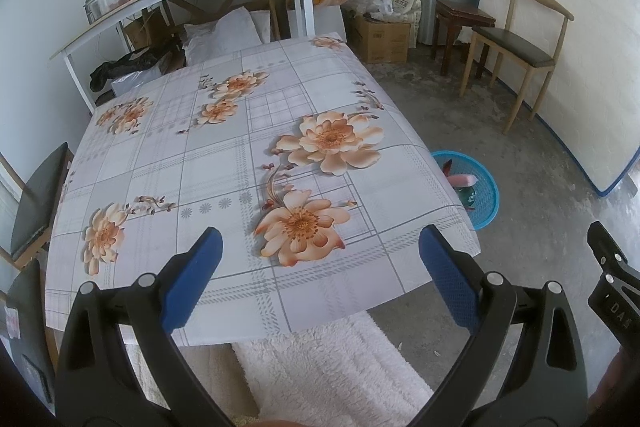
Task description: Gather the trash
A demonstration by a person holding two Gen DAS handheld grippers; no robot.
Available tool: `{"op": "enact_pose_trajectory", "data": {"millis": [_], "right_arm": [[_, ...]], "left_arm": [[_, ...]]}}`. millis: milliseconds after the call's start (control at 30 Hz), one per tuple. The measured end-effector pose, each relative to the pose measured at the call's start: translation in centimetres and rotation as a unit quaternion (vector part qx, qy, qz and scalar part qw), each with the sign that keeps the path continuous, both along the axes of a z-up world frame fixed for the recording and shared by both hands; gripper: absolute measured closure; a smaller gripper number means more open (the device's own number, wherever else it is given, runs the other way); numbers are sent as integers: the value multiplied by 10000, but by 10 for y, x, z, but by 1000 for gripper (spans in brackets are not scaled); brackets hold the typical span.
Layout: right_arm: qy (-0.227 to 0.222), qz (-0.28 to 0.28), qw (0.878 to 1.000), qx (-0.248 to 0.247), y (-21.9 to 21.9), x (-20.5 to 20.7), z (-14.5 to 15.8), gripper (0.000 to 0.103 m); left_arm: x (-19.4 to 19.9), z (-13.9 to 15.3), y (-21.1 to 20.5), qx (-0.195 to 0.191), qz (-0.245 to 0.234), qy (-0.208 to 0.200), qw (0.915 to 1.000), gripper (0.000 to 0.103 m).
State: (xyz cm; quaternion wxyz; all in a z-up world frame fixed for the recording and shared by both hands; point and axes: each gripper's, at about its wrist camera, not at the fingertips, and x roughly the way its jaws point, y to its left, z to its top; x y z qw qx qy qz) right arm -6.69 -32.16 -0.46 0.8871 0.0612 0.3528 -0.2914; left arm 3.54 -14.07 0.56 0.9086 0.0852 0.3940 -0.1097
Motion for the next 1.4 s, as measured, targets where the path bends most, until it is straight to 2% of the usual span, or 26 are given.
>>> {"op": "enact_pose_trajectory", "data": {"millis": [1400], "right_arm": [[-12, -17, 10000, -6, -2, -1, 2, 6]], "left_arm": [[-1, -4, 1, 0, 13, 104, 9999, 8]]}}
